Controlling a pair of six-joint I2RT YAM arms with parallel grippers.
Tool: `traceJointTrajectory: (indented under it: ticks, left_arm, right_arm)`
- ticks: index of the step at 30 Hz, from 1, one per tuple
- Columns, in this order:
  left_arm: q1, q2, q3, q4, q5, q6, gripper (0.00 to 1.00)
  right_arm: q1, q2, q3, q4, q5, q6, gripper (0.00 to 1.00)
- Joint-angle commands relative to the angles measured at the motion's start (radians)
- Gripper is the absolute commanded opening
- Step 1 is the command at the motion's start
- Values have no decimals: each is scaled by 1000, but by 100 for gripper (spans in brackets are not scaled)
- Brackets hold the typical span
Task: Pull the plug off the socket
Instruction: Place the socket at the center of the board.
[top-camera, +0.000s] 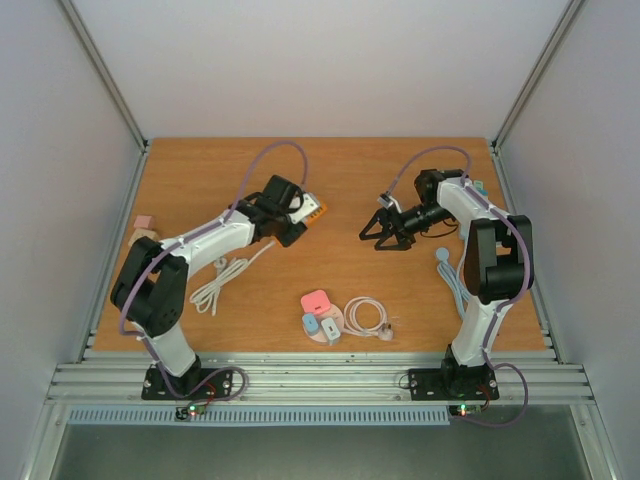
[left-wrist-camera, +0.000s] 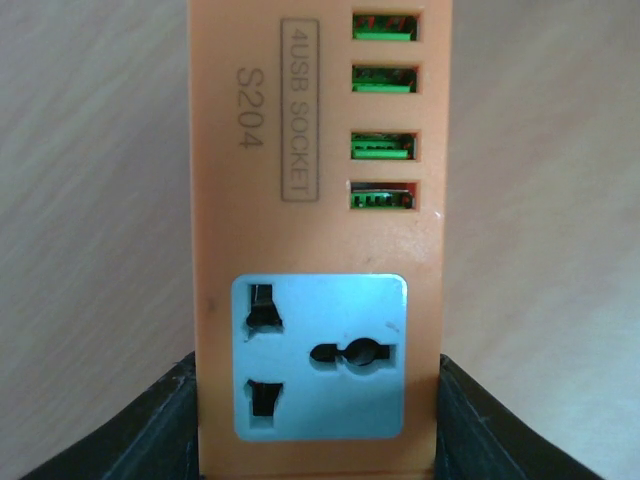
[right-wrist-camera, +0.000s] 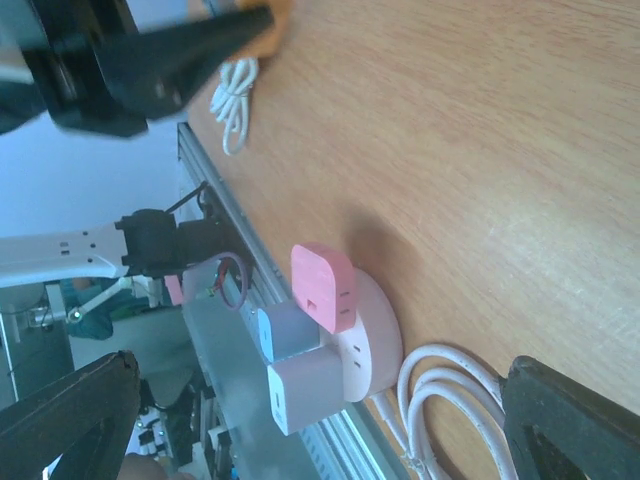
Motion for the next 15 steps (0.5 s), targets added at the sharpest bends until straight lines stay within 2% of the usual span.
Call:
traceJointTrajectory:
  ticks: [1, 5, 15]
  left_arm:
    - [58, 22, 3, -3, -154, -119, 4]
    - [114, 63, 33, -45, -209, -182, 4]
    - [323, 149, 82, -70, -237, -255, 4]
  right_arm:
    - [-5, -40, -6, 31, 33, 29, 98]
    - [-5, -47, -9, 36, 39, 32, 99]
    - [-5, -46, -10, 38, 43, 30, 98]
